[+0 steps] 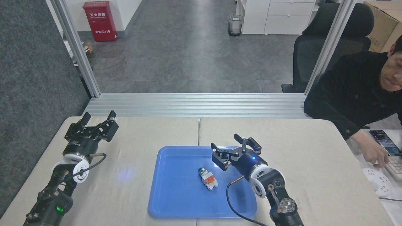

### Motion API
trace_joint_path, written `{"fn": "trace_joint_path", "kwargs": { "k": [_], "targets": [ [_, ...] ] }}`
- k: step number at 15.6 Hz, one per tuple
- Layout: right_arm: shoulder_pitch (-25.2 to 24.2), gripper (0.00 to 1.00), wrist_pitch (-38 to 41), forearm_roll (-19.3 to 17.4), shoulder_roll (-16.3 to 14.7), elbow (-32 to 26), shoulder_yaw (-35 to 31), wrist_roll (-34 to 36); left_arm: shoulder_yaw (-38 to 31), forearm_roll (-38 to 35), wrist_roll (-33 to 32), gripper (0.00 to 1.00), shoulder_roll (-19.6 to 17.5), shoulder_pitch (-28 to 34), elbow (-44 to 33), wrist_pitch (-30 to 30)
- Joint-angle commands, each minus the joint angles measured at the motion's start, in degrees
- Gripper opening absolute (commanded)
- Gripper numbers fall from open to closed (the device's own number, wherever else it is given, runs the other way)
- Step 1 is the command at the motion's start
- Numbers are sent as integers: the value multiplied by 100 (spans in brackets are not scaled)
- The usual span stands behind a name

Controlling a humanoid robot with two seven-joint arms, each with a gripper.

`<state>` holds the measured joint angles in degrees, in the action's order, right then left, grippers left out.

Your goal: Pick up switch part and place in tray

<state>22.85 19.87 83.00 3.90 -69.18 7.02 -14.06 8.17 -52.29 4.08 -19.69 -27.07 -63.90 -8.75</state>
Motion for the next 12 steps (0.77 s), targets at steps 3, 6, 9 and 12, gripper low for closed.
{"fn": "trace_joint_path", "kwargs": {
  "k": [3,6,9,12],
  "targets": [
    [-210,100,-448,-715,-539,-315,-2521,325,0,0,-4,100,0,0,0,5],
    [-282,100,-475,-715,-540,-526,-2521,325,0,0,-4,100,0,0,0,5],
    [-282,100,-781,-706,-505,-807,-2477,386,0,0,-4,100,0,0,0,5],
    [-299,100,-985,-672,-531,-817,-2241,1069,0,0,-4,100,0,0,0,5]
  ]
}}
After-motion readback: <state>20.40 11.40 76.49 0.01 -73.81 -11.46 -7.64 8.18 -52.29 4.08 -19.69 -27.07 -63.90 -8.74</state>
